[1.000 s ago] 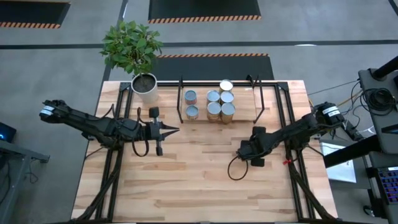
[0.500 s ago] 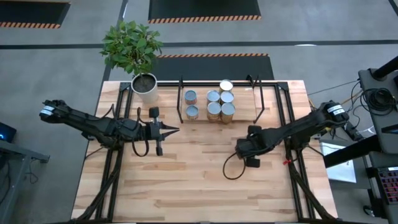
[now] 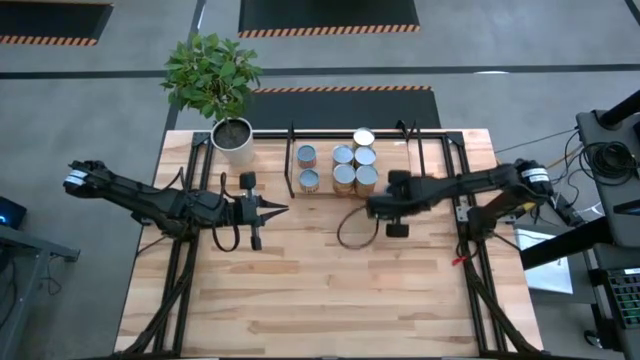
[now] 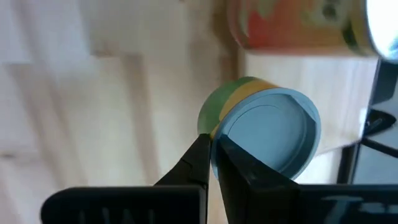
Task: Pick and place cans onto a shelf
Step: Put the canned mushroom on the shelf
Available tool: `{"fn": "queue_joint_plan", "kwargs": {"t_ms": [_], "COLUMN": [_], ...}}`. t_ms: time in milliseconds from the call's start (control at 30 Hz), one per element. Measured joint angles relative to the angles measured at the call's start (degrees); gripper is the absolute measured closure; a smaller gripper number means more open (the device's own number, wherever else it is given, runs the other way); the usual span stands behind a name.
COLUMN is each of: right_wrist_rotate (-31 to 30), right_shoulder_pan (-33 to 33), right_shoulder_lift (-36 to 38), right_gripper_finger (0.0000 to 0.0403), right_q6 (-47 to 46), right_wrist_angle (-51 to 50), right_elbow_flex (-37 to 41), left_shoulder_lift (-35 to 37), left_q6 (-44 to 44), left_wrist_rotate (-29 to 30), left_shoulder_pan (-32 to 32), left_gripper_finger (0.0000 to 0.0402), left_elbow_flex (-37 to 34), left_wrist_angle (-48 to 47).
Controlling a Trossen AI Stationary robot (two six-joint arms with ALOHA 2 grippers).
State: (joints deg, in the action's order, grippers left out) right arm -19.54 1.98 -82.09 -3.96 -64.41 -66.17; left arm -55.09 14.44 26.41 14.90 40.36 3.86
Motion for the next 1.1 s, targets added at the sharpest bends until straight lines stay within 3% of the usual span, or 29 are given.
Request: {"fn": "queue_joint_plan", "kwargs": {"t_ms": [433, 833, 1100], "right_wrist_rotate": [5.0, 5.0, 4.6], "right_shoulder_pan": [-13.4, -16.0, -16.3], "right_shoulder_lift": [2.9, 2.5, 2.3], "right_gripper_finger": [0.0392, 0.0388, 0.0339], "right_q6": [11.3, 14.1, 14.0], "right_wrist_angle": [9.1, 12.2, 14.6], "right_elbow_flex": [7.2, 9.2, 9.2], "left_shoulder_lift": [0.0, 0.0, 0.0], "left_q6": [0.0, 0.0, 0.0], "left_wrist_rotate": [0.0, 0.0, 0.0], "left_shoulder_pan": [0.0, 0.0, 0.0], "left_gripper_finger": [0.04, 0.04, 0.04], "left_elbow_flex": [0.0, 0.0, 0.0], "left_wrist_angle": [-0.1, 0.0, 0.0]}}
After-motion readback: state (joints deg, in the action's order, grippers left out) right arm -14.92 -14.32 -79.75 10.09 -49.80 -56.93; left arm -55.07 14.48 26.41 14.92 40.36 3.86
